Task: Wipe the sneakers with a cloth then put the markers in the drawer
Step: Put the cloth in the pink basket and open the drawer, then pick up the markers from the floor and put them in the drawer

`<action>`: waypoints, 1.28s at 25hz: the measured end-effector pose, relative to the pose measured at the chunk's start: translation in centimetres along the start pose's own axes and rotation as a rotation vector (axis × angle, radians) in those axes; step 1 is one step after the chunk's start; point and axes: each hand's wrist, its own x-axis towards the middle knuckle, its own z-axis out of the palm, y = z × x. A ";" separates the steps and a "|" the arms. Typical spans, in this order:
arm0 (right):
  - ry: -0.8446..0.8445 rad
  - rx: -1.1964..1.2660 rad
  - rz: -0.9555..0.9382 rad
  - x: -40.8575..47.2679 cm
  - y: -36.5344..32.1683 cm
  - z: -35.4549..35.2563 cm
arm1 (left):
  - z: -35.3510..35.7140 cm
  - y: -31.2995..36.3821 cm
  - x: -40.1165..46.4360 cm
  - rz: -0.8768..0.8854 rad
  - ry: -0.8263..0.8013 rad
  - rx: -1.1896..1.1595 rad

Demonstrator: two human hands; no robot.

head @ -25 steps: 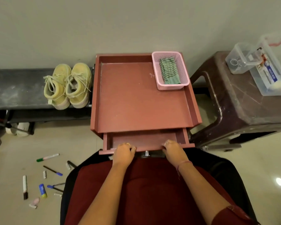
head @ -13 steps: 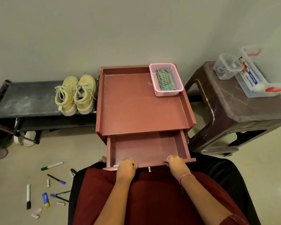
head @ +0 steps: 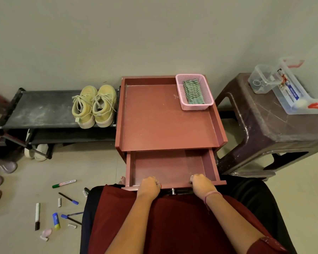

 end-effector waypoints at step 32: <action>-0.086 0.264 -0.474 18.1 -46.7 -1.7 | -10.3 -41.7 1.5 -0.711 0.380 -0.459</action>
